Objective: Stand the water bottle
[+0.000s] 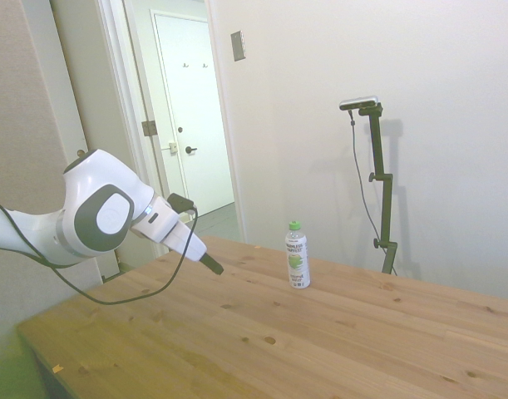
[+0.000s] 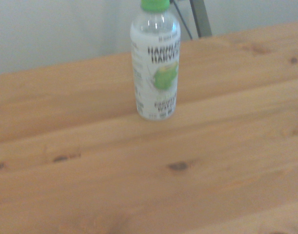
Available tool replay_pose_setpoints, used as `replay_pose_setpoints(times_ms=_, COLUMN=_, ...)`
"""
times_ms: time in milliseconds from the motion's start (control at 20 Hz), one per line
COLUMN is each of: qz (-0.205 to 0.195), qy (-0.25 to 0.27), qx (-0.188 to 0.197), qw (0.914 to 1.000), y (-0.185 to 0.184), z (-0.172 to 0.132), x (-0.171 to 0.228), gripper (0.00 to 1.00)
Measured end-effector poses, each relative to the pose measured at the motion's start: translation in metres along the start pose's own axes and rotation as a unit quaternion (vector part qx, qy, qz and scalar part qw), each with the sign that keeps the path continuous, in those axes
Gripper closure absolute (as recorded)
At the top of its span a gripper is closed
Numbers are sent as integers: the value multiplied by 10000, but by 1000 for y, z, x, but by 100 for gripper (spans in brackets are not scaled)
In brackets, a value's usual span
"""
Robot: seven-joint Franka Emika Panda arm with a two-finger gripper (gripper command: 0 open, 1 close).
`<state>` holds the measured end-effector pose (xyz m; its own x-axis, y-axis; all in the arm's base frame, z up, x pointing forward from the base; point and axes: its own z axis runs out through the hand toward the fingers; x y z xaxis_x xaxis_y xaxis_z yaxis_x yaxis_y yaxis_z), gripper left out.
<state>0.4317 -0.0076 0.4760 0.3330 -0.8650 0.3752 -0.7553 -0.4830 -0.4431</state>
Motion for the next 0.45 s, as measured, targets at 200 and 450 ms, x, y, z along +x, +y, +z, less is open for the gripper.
replay_pose_setpoints(times_ms=200, qz=-114, qy=-357, qx=-418, qw=9984, y=19, z=15, x=-27, gripper=0)
replay_pose_setpoints(times_ms=450, qz=-431, qy=-711, qx=-945, qw=9920, y=27, z=28, x=-51, gripper=0)
